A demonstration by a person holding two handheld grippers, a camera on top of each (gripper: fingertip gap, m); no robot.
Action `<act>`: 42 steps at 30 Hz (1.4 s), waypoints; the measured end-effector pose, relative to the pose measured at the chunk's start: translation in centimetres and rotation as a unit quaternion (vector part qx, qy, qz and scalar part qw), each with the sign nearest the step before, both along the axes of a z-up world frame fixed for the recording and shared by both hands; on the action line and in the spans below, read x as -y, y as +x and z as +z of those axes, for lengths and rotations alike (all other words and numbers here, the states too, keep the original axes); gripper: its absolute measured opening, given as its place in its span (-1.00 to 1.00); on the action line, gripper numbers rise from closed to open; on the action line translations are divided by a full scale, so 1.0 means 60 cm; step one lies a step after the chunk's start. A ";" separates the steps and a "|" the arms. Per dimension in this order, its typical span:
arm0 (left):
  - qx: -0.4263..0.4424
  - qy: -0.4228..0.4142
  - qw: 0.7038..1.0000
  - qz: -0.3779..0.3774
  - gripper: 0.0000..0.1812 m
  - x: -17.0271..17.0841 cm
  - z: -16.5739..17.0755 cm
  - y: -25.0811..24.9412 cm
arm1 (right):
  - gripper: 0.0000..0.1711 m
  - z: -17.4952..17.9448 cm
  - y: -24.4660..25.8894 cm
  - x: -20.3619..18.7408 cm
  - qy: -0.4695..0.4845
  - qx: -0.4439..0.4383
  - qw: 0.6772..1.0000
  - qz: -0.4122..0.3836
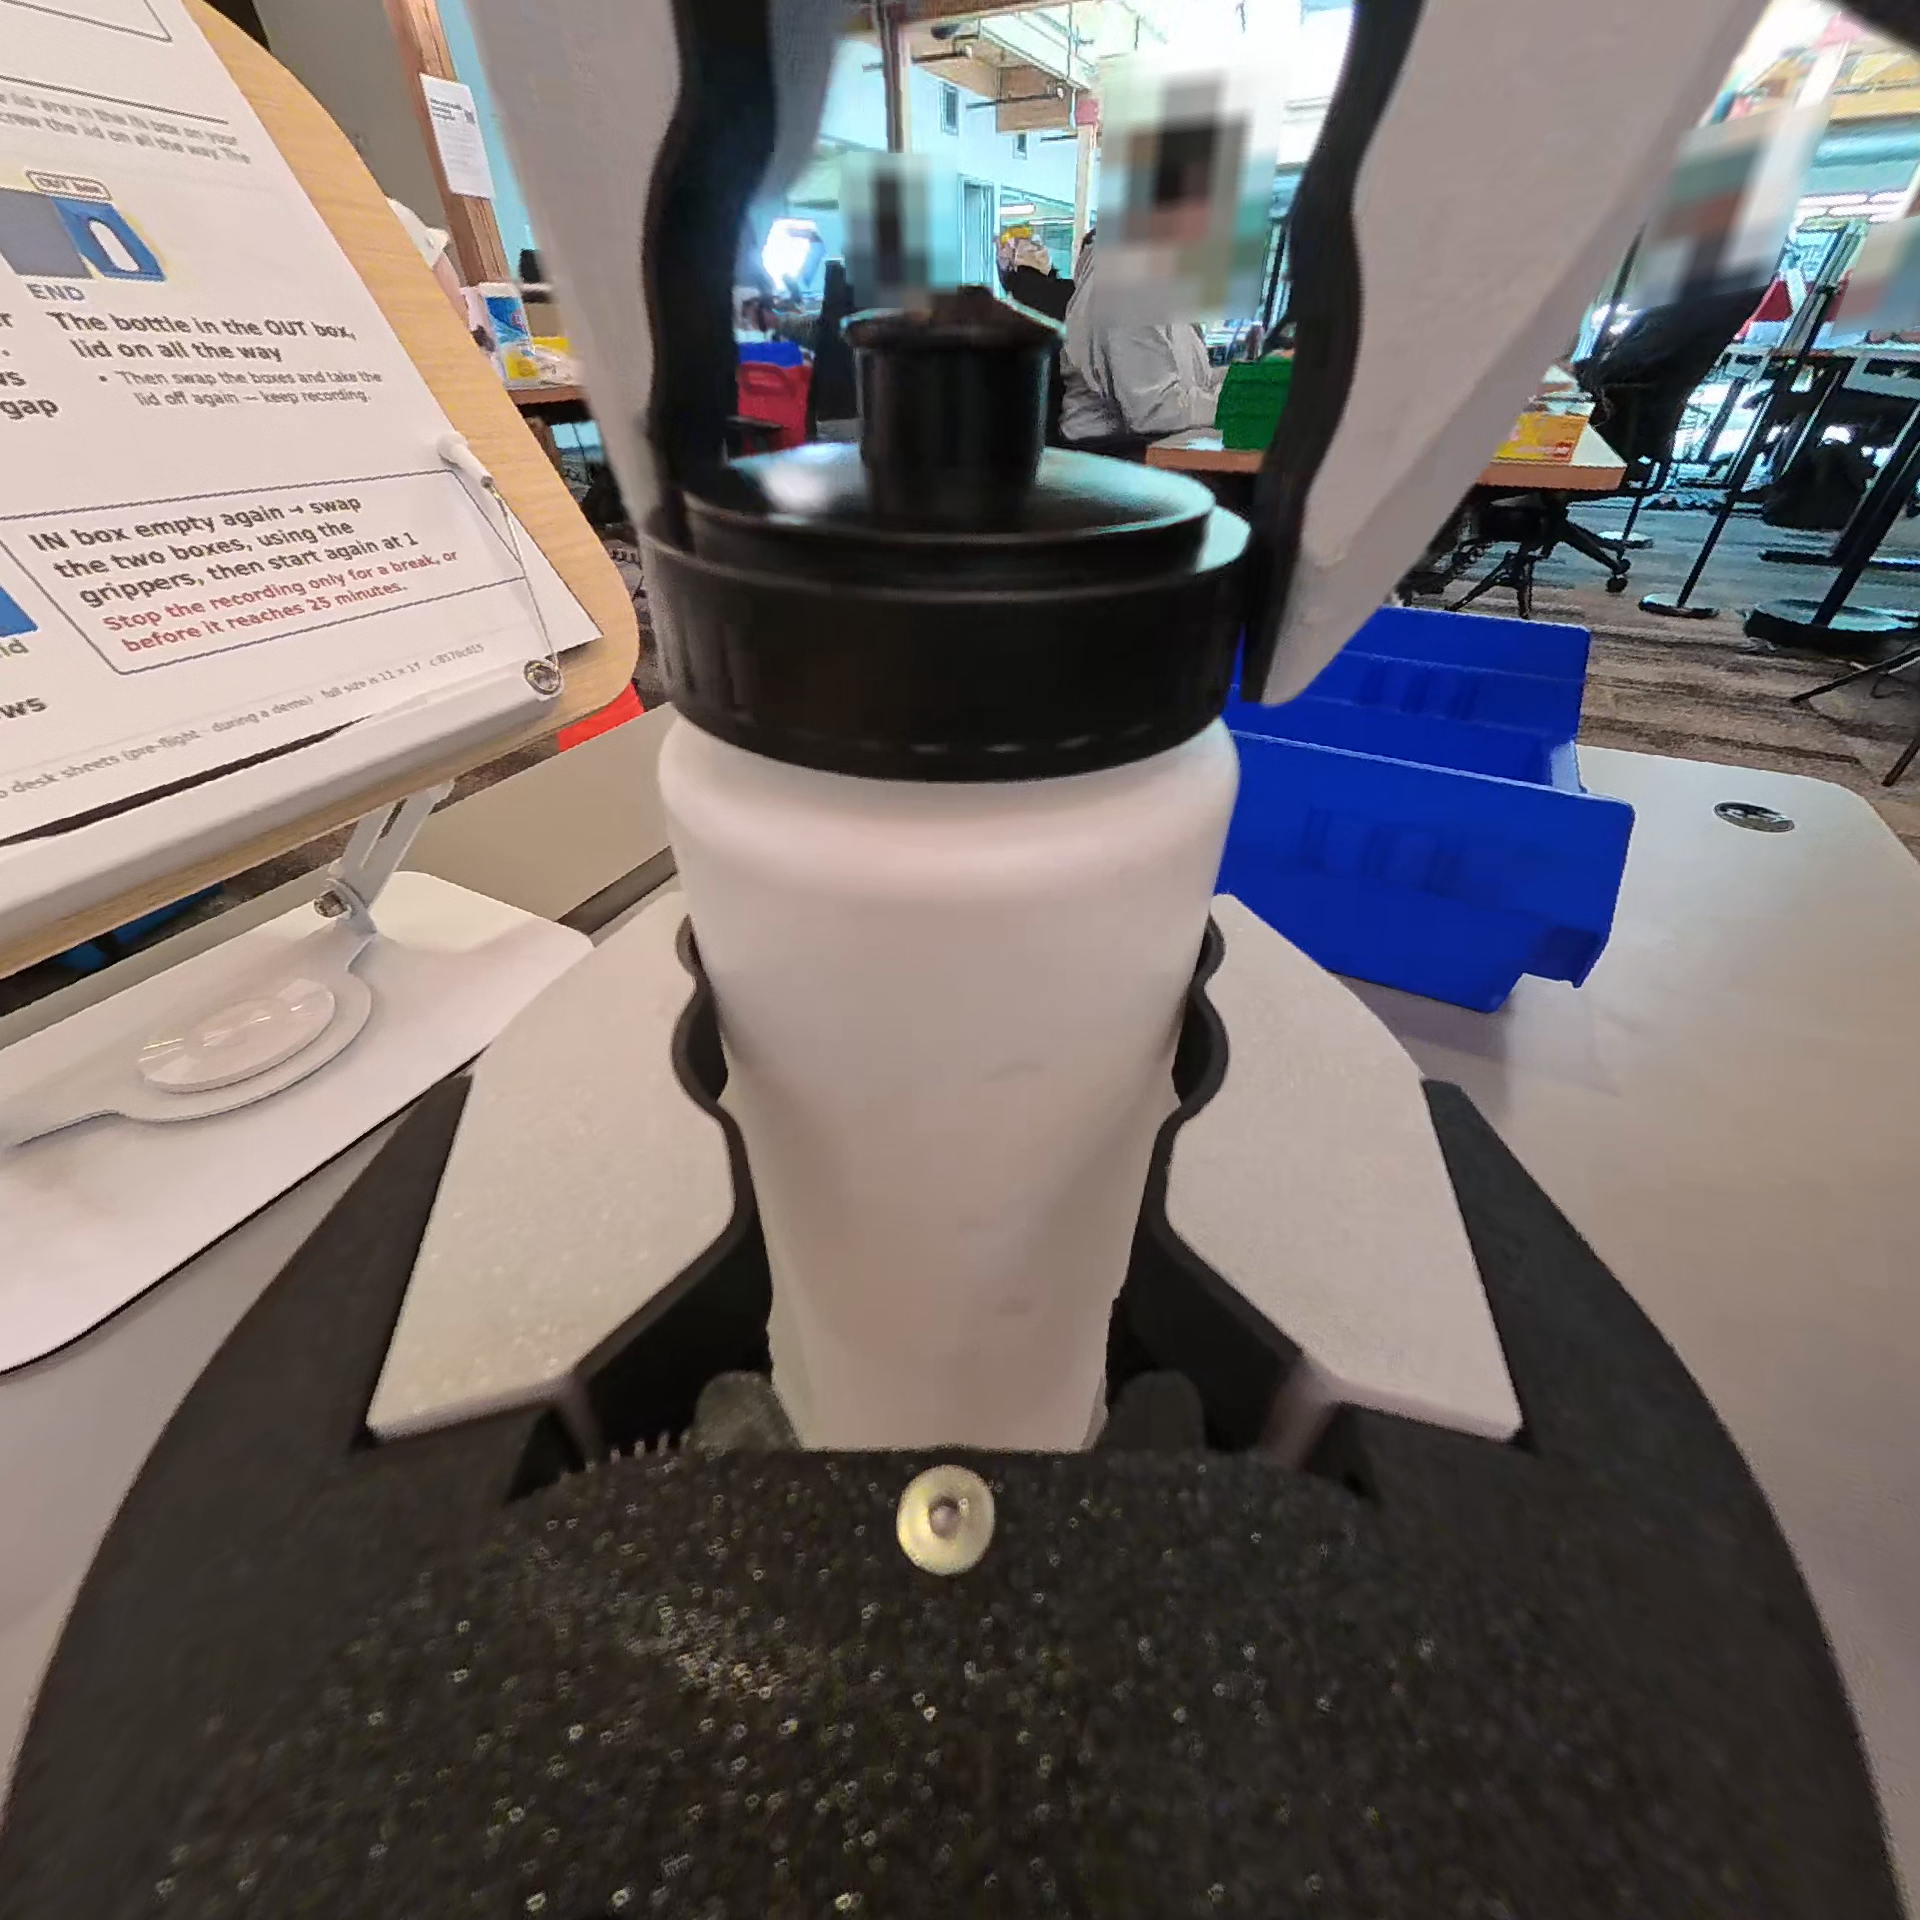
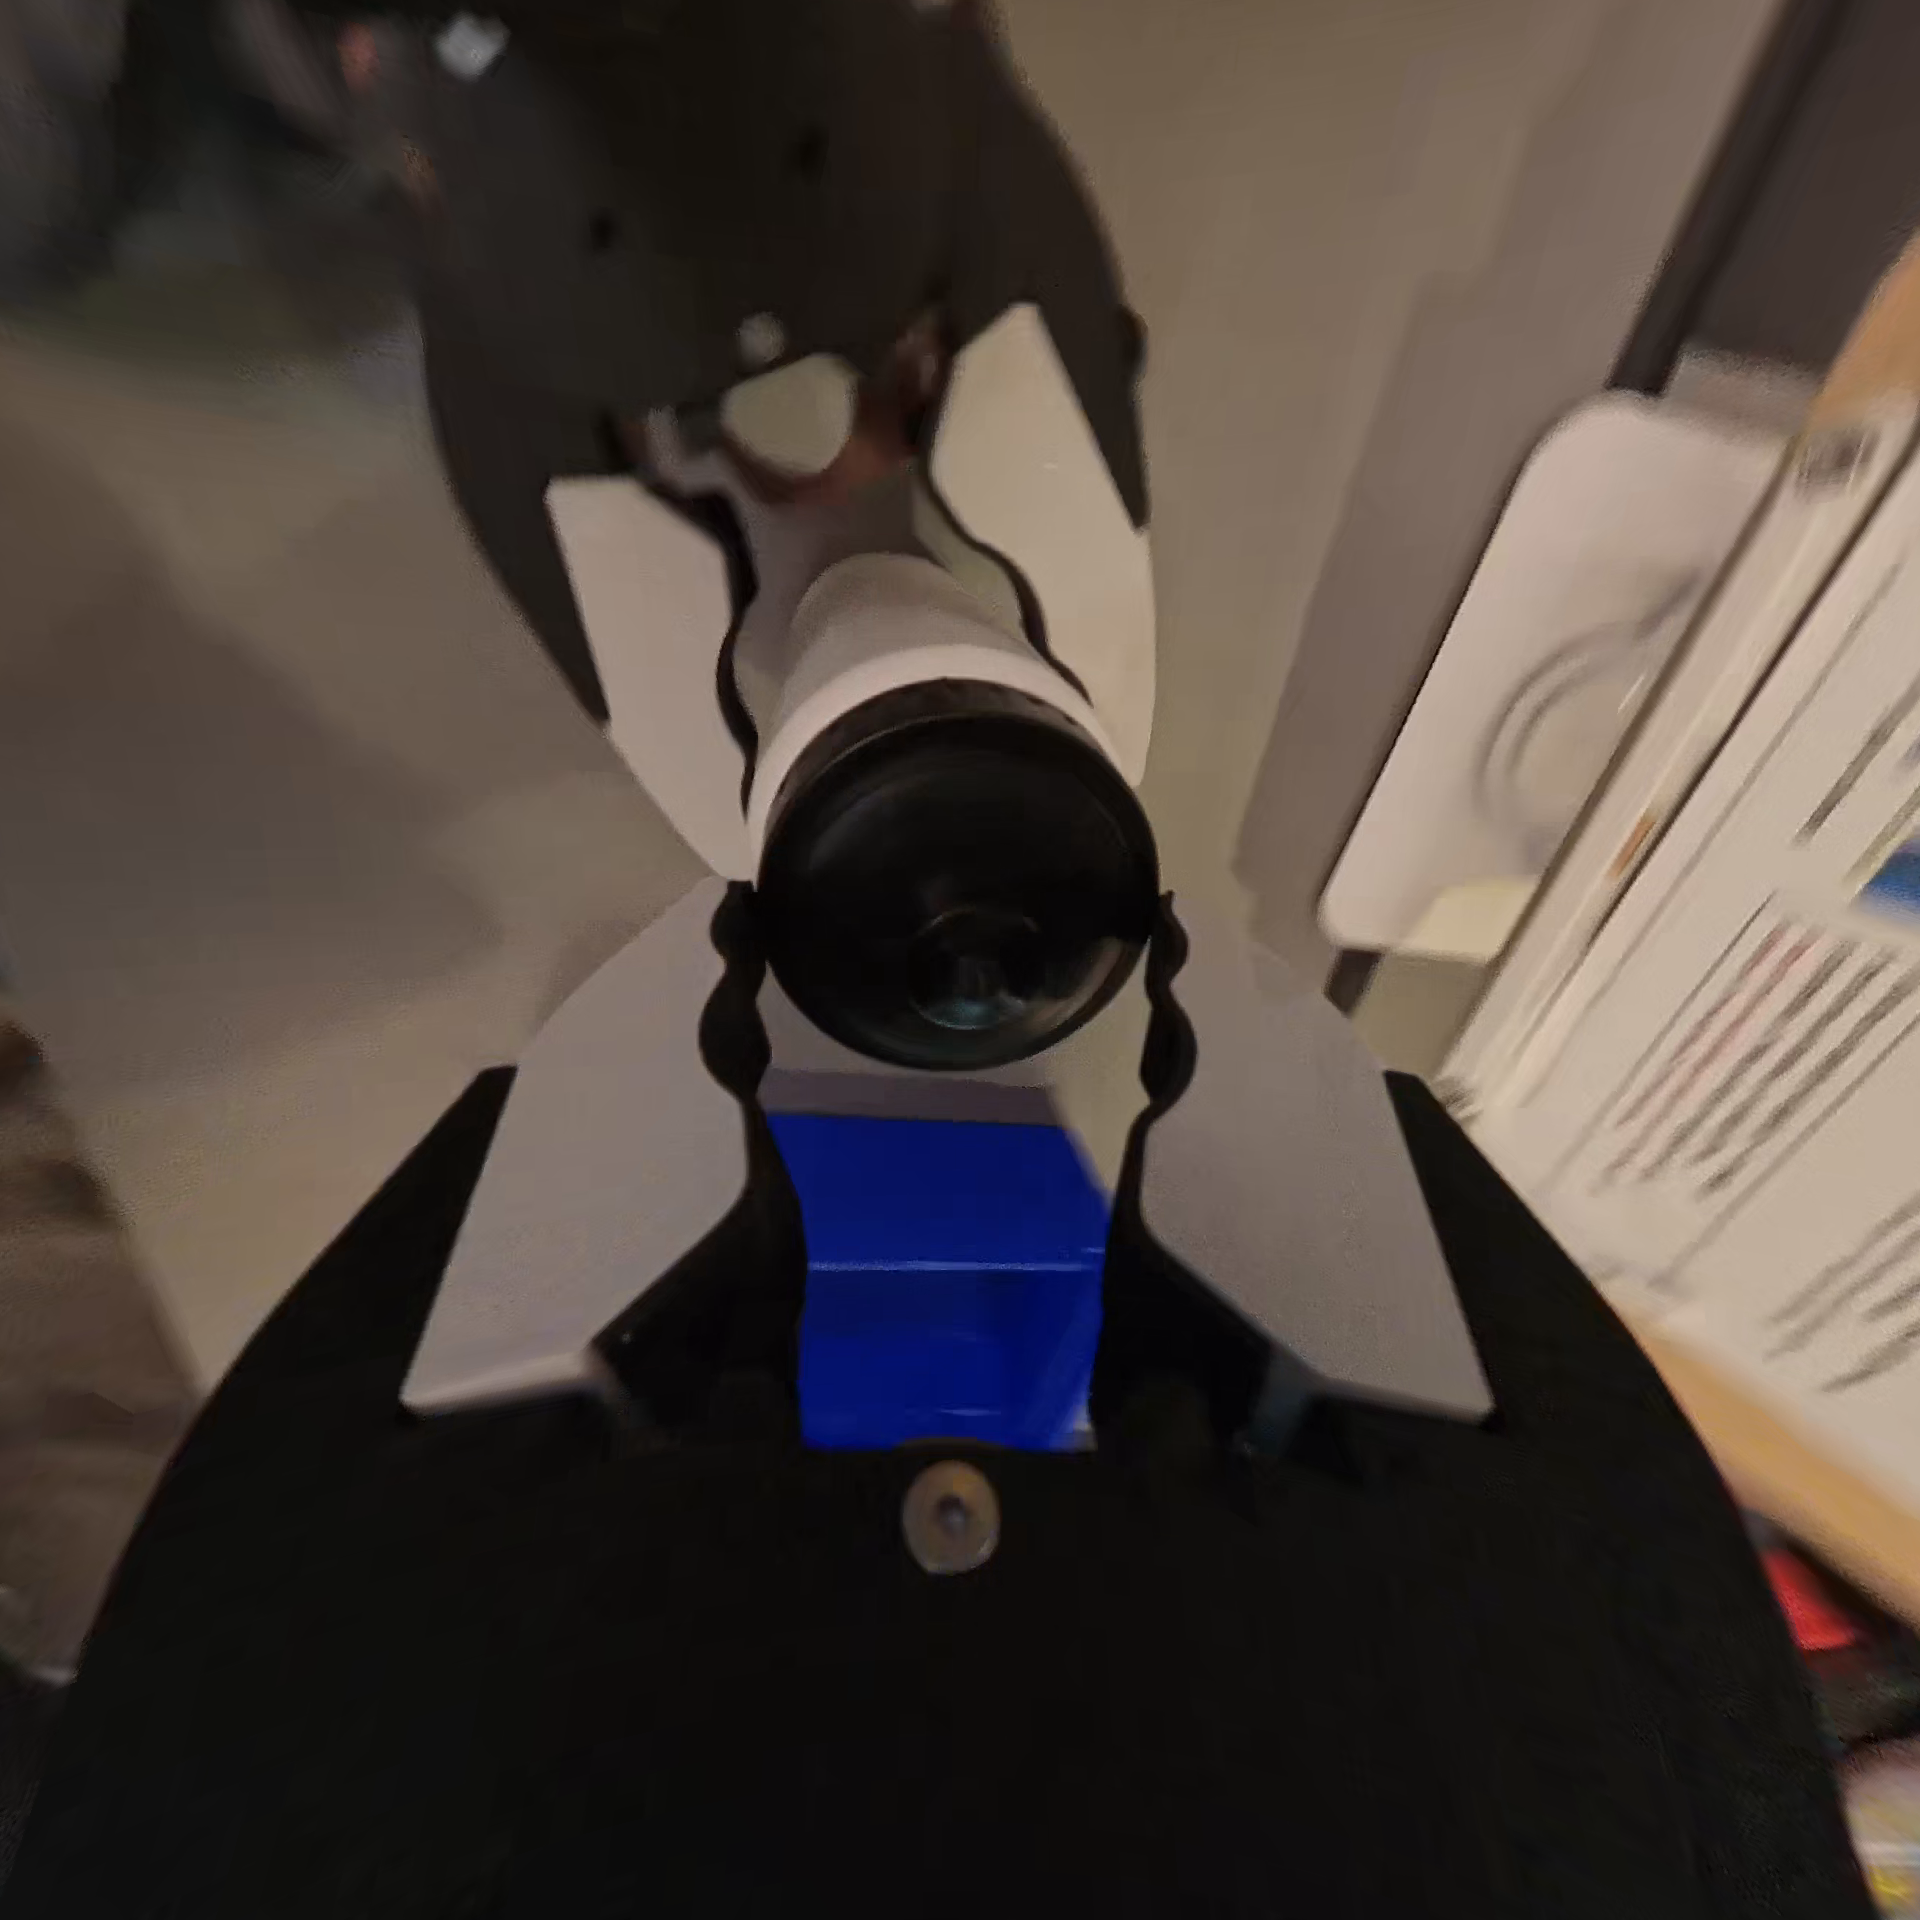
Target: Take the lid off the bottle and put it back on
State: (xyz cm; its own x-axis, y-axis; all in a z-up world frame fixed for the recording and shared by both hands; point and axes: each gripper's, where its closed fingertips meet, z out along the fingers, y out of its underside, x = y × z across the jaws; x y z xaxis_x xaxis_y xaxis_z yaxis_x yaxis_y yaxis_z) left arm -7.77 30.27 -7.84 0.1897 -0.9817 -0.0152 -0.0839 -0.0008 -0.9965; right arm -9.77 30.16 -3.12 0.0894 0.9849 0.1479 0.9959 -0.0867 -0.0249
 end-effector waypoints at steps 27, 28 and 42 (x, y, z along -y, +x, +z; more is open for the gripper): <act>-0.003 -0.003 1.000 0.016 -0.06 0.002 -0.001 0.001 | -0.20 0.012 -0.007 0.007 0.049 -0.133 0.898 -0.416; -0.003 -0.001 1.000 0.014 -0.06 0.004 0.000 0.001 | -0.20 0.012 -0.006 0.009 0.051 -0.118 0.907 -0.400; 0.010 -0.014 1.000 -0.008 -0.05 0.005 0.000 0.006 | -0.20 0.010 0.013 -0.003 0.021 0.091 0.981 0.169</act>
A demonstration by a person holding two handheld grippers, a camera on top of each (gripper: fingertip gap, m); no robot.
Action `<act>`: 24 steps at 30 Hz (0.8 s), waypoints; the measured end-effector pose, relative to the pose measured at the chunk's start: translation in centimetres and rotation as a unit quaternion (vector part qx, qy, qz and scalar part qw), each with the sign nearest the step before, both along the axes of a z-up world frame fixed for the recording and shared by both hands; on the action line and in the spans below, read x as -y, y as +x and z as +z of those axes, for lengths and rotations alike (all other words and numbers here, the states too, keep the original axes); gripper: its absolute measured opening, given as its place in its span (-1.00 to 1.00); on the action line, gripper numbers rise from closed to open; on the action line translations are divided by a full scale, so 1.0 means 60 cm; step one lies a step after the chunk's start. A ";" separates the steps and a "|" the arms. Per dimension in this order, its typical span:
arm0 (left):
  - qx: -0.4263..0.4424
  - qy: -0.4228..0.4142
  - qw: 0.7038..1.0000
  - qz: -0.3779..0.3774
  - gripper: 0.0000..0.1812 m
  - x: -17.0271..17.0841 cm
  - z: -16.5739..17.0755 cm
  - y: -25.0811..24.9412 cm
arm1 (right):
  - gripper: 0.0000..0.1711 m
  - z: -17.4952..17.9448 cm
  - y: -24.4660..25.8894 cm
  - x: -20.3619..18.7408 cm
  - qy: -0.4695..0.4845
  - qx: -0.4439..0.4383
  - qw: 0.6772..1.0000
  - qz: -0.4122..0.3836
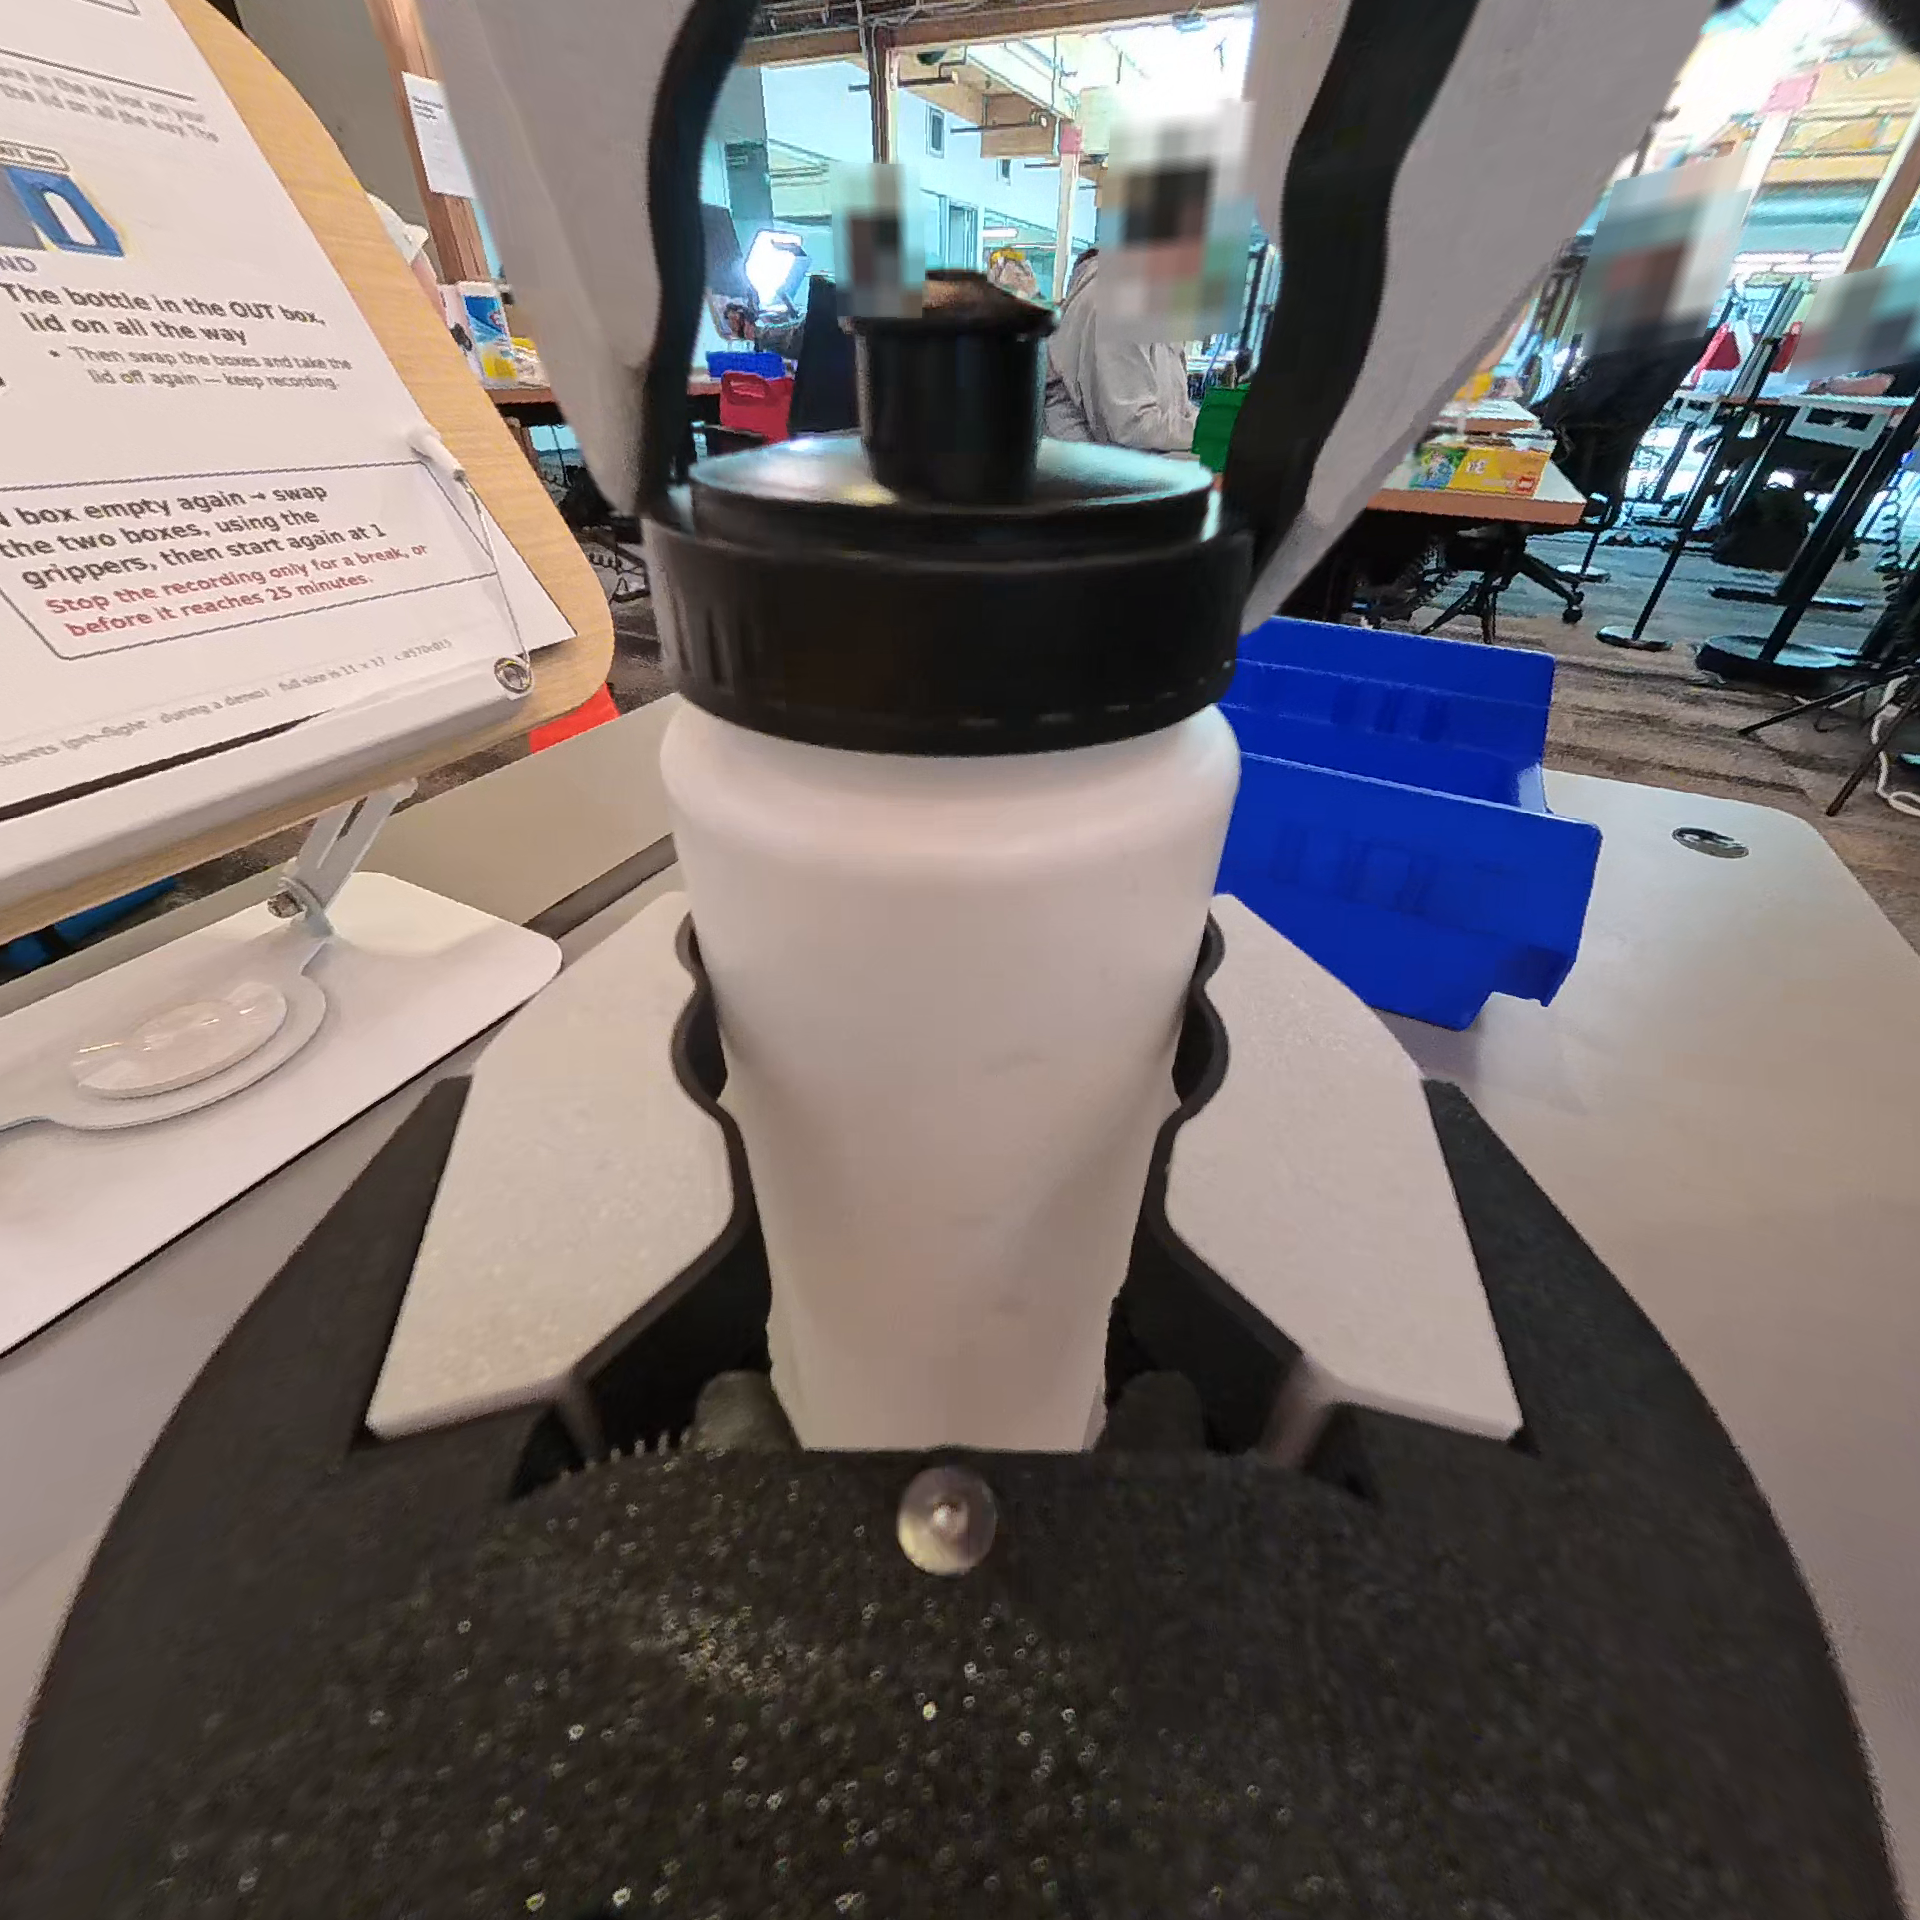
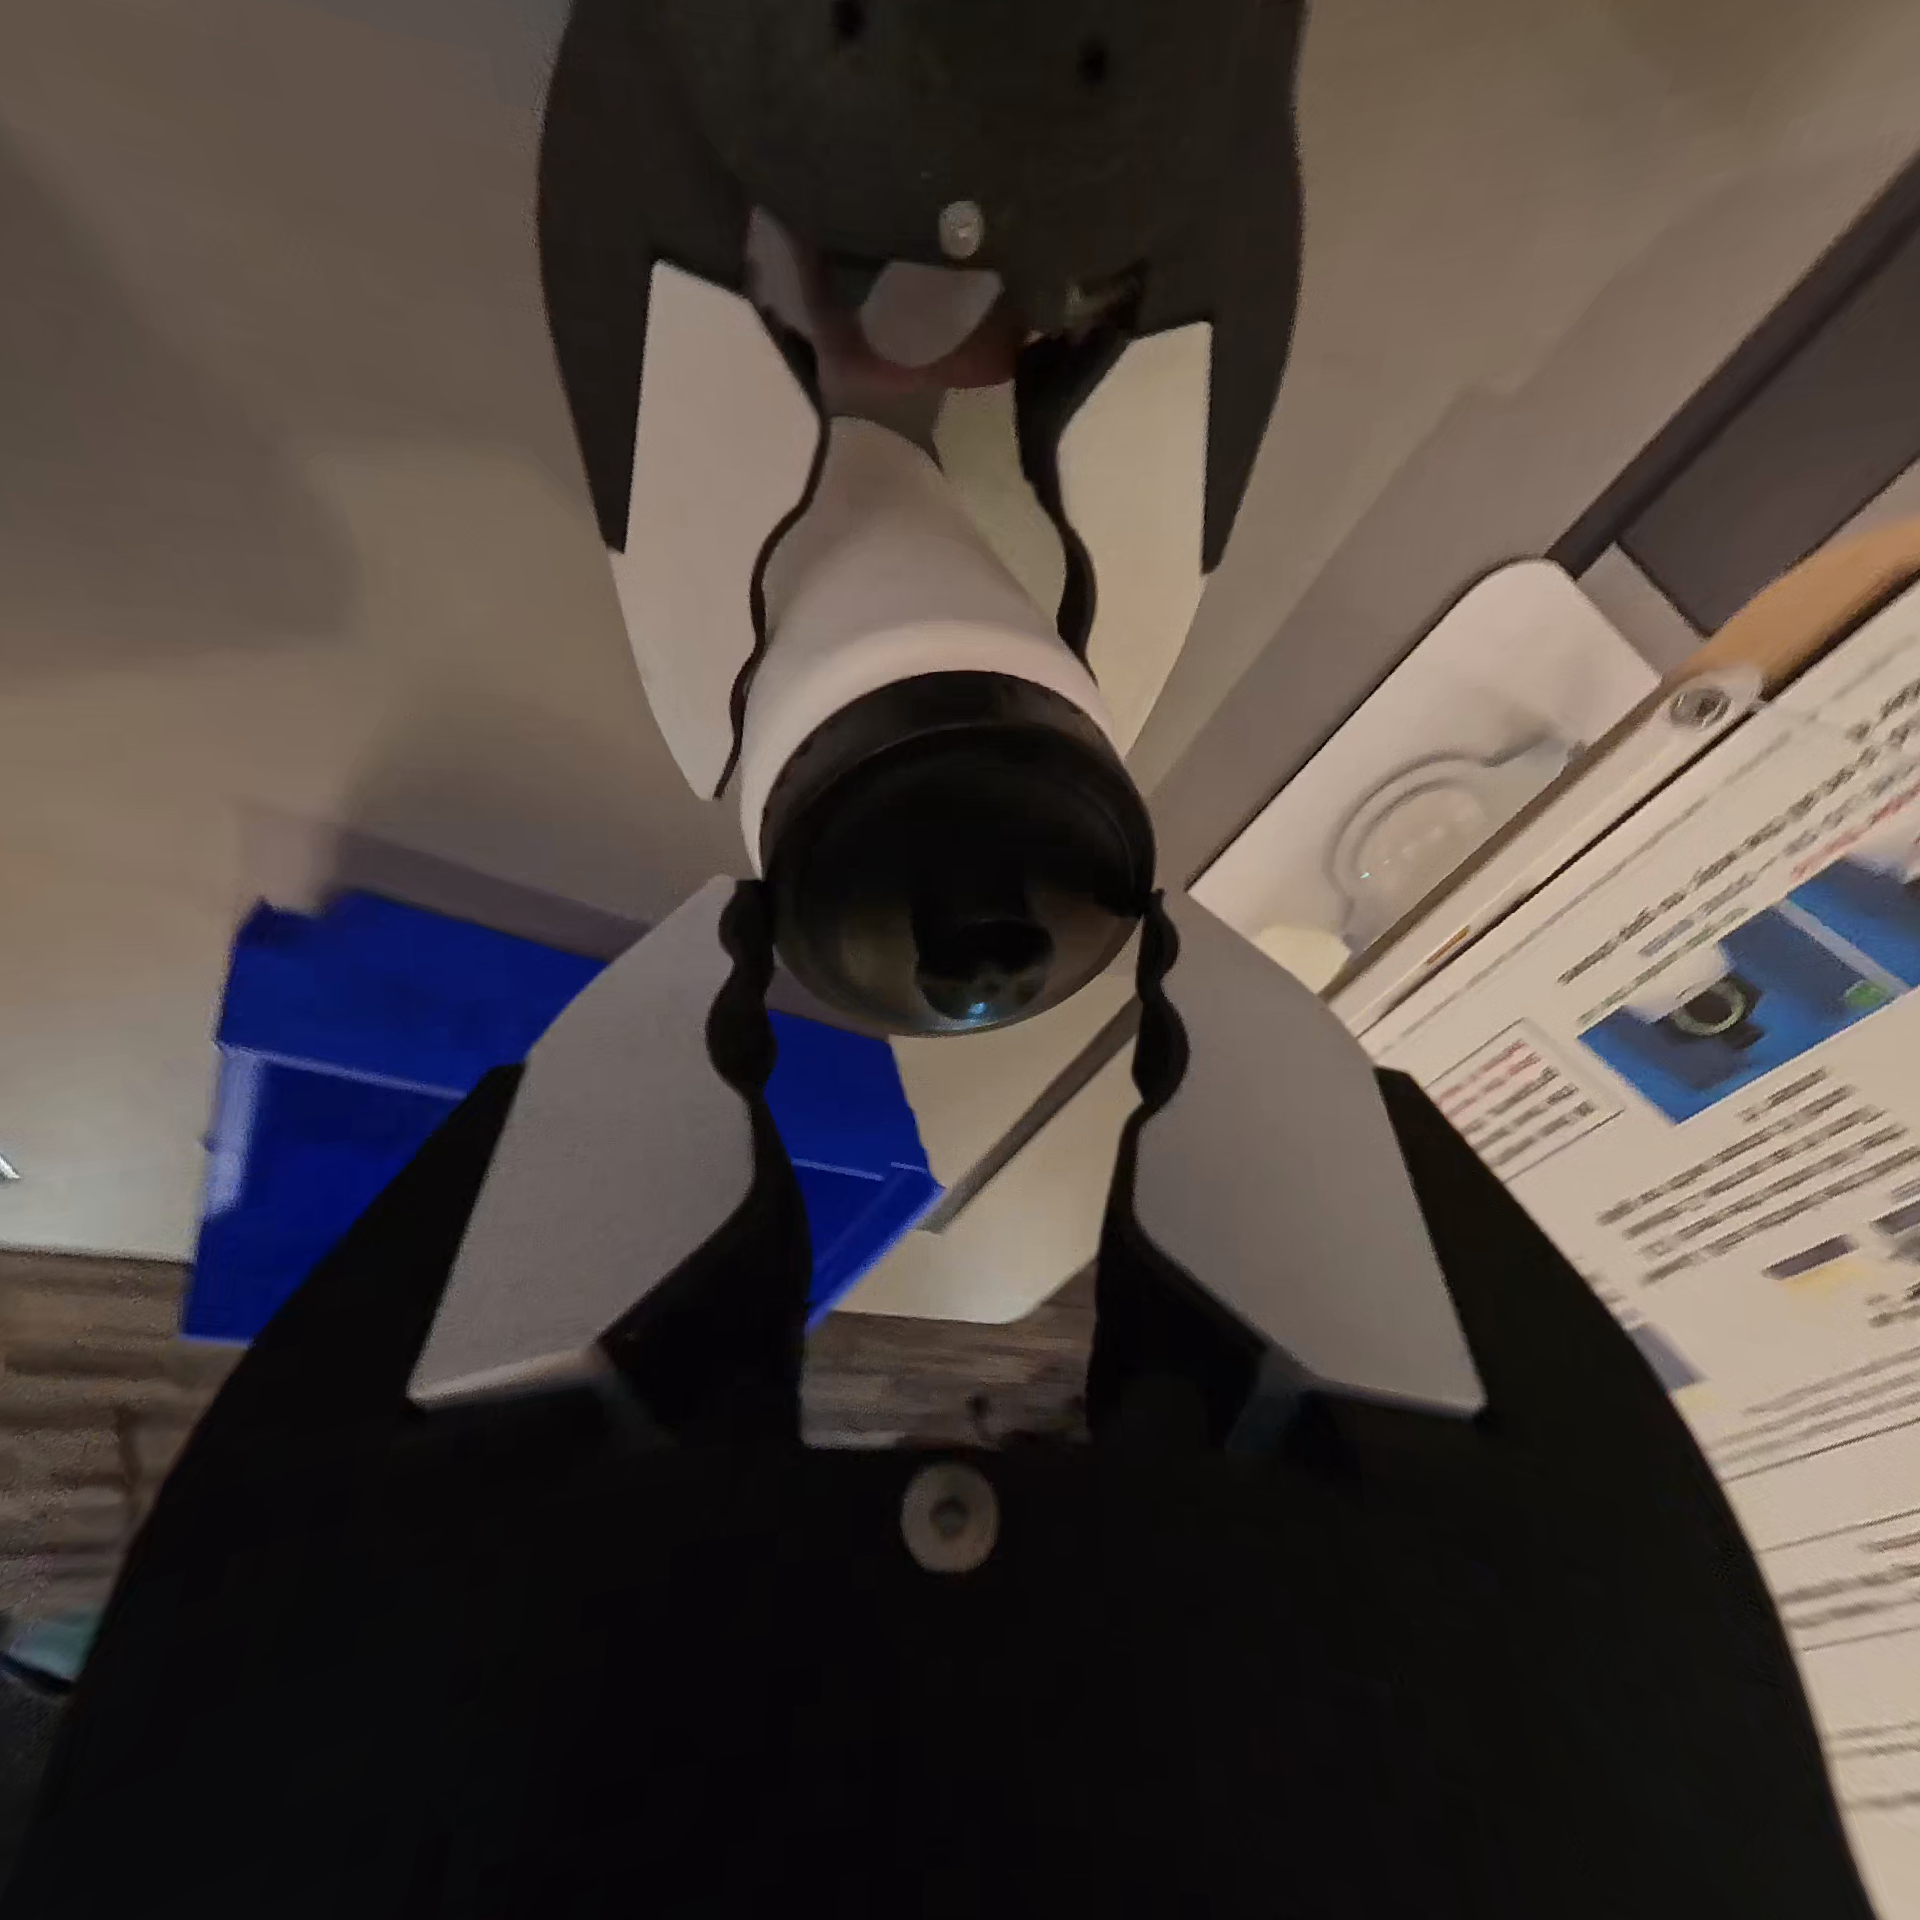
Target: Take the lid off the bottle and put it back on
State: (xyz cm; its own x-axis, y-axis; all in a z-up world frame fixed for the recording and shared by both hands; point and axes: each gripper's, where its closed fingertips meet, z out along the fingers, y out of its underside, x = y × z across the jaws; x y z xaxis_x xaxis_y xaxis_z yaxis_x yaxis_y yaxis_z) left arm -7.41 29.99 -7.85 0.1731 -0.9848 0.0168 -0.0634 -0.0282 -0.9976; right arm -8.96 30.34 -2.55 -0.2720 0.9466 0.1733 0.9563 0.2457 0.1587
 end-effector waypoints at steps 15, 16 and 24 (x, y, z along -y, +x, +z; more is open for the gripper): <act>-0.004 0.001 1.000 0.006 -0.05 0.001 0.000 0.000 | 0.31 0.042 -0.045 -0.015 -0.004 -0.247 0.912 -0.327; -0.004 0.001 1.000 0.008 -0.05 0.000 0.000 0.000 | 0.39 0.029 -0.036 -0.015 -0.003 -0.243 0.895 -0.375; -0.009 0.003 1.000 0.015 -0.05 0.001 -0.001 0.001 | 0.13 -0.020 -0.007 -0.004 0.000 -0.228 0.817 -0.529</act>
State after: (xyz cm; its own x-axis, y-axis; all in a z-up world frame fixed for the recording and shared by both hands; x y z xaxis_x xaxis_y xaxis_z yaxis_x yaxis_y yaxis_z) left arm -7.34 29.91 -7.90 0.2037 -0.9790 0.0084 -0.0807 -0.0253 -0.9964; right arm -9.39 30.59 -3.76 0.7922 0.6096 0.0271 0.5924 -0.7576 -0.2741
